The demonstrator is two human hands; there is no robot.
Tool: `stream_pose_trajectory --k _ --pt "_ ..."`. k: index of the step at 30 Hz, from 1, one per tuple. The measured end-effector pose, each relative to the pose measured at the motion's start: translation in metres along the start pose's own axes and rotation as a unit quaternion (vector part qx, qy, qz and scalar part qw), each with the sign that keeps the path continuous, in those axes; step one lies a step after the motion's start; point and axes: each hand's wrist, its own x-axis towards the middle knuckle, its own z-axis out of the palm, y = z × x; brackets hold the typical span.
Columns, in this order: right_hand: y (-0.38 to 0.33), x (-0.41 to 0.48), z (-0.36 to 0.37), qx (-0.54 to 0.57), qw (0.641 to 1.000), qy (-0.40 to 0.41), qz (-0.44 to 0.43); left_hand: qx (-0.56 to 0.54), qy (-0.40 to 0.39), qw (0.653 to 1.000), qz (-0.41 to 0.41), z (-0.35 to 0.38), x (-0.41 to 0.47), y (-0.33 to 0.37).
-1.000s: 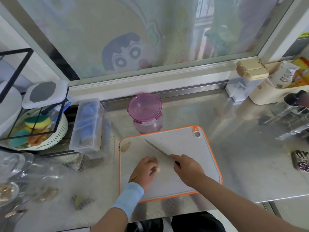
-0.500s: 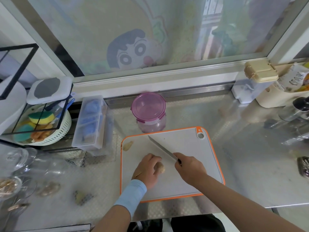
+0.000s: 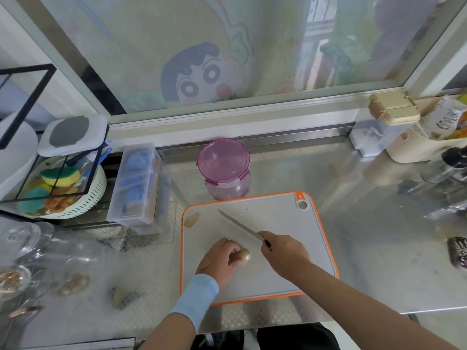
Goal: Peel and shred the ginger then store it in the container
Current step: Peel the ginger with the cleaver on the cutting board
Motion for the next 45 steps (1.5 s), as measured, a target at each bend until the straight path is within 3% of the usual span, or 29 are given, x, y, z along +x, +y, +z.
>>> stream_pose_trajectory --k 6,12,16,19,27,31,45 --pt "0.000 0.000 0.003 -0.005 1.000 -0.001 -0.009 -0.040 -0.023 0.999 0.008 0.002 -0.002 -0.004" --pt "0.000 0.000 0.001 -0.023 1.000 0.004 -0.019 -0.019 0.013 1.000 0.011 -0.004 0.000 -0.008" --pt "0.002 0.001 0.000 -0.022 1.000 0.005 -0.011 0.045 0.050 0.995 0.079 -0.003 0.002 -0.005" --pt "0.002 0.000 -0.001 -0.021 1.000 0.002 -0.012 0.086 0.014 0.992 0.095 0.003 0.000 0.002" --pt "0.000 0.003 0.002 -0.012 1.000 0.001 -0.014 0.085 0.032 0.971 0.223 -0.001 0.004 -0.011" --pt "-0.002 0.005 0.008 -0.005 1.000 0.000 -0.002 0.026 0.091 0.979 0.178 -0.002 0.000 -0.010" --pt "-0.005 0.011 0.012 -0.016 1.000 0.001 -0.017 0.027 0.053 0.991 0.124 0.005 0.006 -0.012"
